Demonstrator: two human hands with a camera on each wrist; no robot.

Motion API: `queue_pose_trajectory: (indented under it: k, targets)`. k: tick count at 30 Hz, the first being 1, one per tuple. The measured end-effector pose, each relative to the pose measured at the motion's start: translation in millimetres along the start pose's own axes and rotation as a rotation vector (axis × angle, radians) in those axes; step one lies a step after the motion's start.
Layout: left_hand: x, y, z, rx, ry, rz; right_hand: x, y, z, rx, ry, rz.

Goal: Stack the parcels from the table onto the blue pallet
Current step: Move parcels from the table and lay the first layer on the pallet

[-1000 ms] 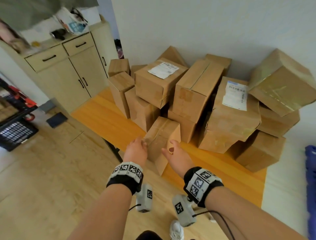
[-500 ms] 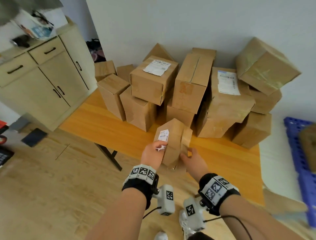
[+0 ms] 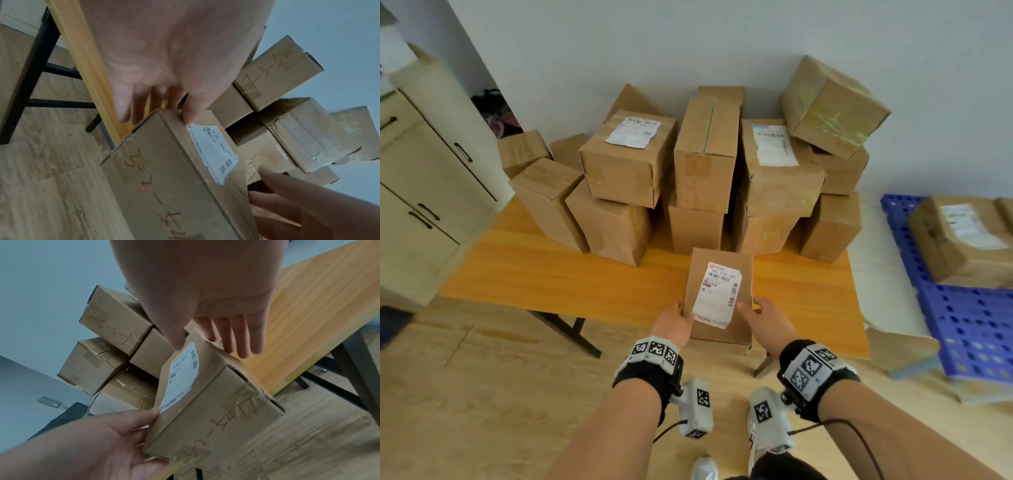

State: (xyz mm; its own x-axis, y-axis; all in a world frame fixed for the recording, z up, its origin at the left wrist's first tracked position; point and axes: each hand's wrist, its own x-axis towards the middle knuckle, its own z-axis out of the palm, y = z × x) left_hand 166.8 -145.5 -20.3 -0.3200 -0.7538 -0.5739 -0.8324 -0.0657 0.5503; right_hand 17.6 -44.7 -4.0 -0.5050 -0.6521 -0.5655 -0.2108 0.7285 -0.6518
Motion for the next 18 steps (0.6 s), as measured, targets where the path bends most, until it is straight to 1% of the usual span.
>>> queue_pose_trajectory:
  k: [3, 6, 8, 12, 14, 18]
  targets:
    - [-1.0, 8.2, 1.7, 0.030, -0.027, 0.042, 5.3, 3.5, -4.4, -0.059, -0.038, 0.007]
    - [-1.2, 14.4, 2.8, 0.024, -0.046, 0.055, 6.7, 7.0, -9.0, -0.072, -0.032, 0.023]
    - [-2.4, 17.4, 3.2, -0.022, -0.050, 0.051, 5.4, 8.8, -14.7, -0.059, 0.010, 0.033]
    - [-2.9, 23.7, 10.3, -0.217, -0.044, 0.039, -0.4, 18.2, -28.4, -0.037, 0.093, 0.038]
    - [-6.4, 30.7, 16.6, -0.259, -0.056, 0.052, -7.0, 26.7, -34.8, -0.015, 0.118, 0.045]
    - [-13.4, 42.9, 35.8, -0.349, -0.085, 0.055, -27.3, 46.7, -50.0, 0.099, 0.184, 0.047]
